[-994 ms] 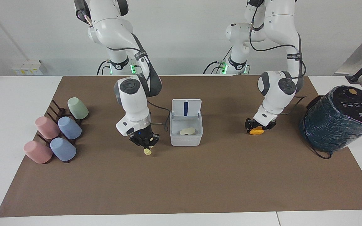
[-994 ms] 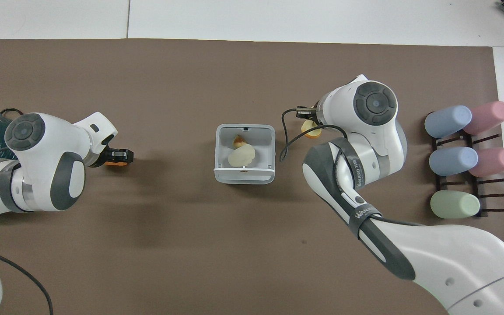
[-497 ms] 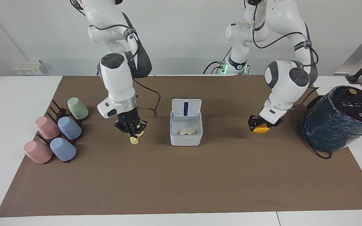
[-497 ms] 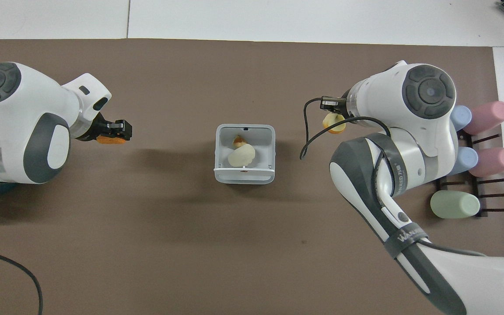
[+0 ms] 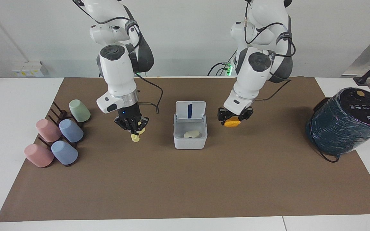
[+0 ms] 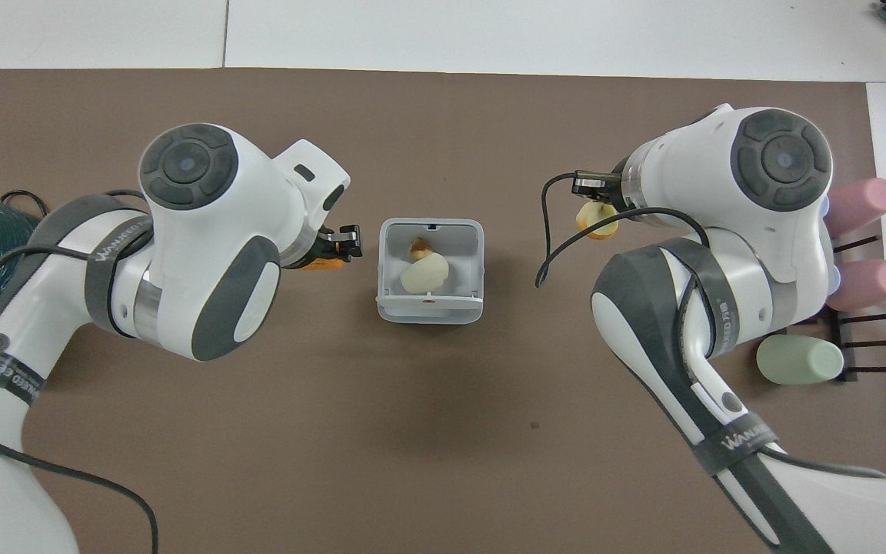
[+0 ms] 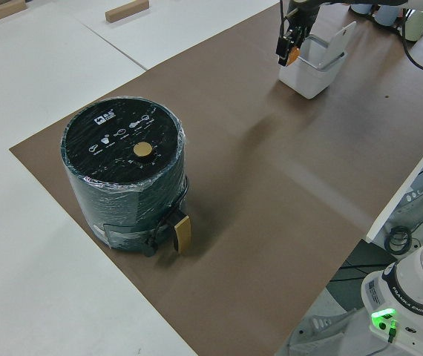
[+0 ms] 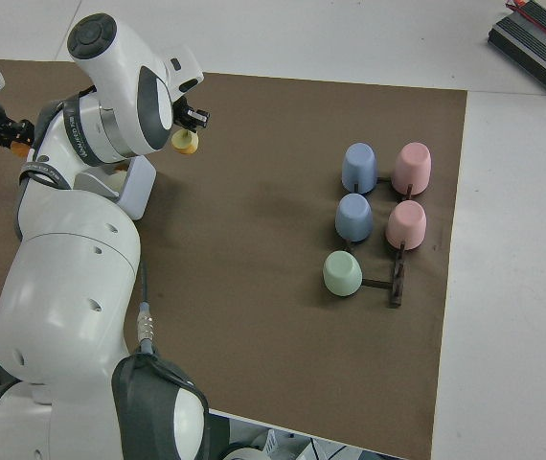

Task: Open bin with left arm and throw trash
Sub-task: 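Lower the orange snack into the open bin with the left gripper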

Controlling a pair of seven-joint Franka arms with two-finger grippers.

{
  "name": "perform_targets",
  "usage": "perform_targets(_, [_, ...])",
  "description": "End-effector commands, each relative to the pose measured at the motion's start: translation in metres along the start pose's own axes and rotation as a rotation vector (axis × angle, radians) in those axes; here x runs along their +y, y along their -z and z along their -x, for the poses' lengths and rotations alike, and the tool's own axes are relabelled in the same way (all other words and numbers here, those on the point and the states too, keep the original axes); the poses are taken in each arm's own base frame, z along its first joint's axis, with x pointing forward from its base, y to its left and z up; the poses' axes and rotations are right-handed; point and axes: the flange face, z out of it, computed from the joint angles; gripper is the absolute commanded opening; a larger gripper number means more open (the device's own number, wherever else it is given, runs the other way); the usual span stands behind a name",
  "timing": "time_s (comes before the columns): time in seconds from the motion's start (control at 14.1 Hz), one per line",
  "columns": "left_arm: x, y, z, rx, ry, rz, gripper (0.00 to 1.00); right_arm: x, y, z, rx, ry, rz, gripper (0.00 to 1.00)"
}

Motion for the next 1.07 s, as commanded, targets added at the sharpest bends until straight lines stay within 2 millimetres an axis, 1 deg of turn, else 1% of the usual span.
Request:
perform_targets(0.0, [0.036,0.009,0.008,0.046,0.036,0.069,0.47,0.008,0.003,0.001,-0.009,0.009,0.005,0.00])
perform_targets(0.14, [0.066,0.005,0.022,0.079,0.004,0.116,0.47,0.008,0.004,0.001,-0.009,0.009,0.005,0.00])
perform_targets(0.28, [0.080,0.002,0.029,0.084,-0.011,0.124,0.50,0.006,0.005,0.001,-0.008,0.011,0.003,0.00])
perform_targets(0.36, [0.090,0.001,0.035,0.089,-0.016,0.132,0.61,0.007,0.004,0.002,-0.011,0.012,0.005,0.00])
perform_targets(0.43, [0.096,0.002,0.038,0.098,-0.019,0.142,0.73,0.007,0.004,0.002,-0.015,0.012,0.008,0.00])
perform_targets(0.5, [0.096,0.003,0.037,0.104,-0.019,0.145,0.89,0.006,0.004,0.003,-0.016,0.013,0.008,0.00])
perform_targets(0.57, [0.098,0.003,0.038,0.107,-0.022,0.148,1.00,0.006,0.004,0.003,-0.013,0.013,0.007,0.00])
perform_targets(0.71, [0.103,0.005,0.041,0.112,-0.031,0.153,1.00,0.006,0.004,0.003,-0.013,0.013,0.007,0.00])
perform_targets(0.99, [0.103,0.008,0.038,0.120,-0.028,0.158,1.00,-0.002,0.005,0.005,-0.008,0.019,-0.002,0.00])
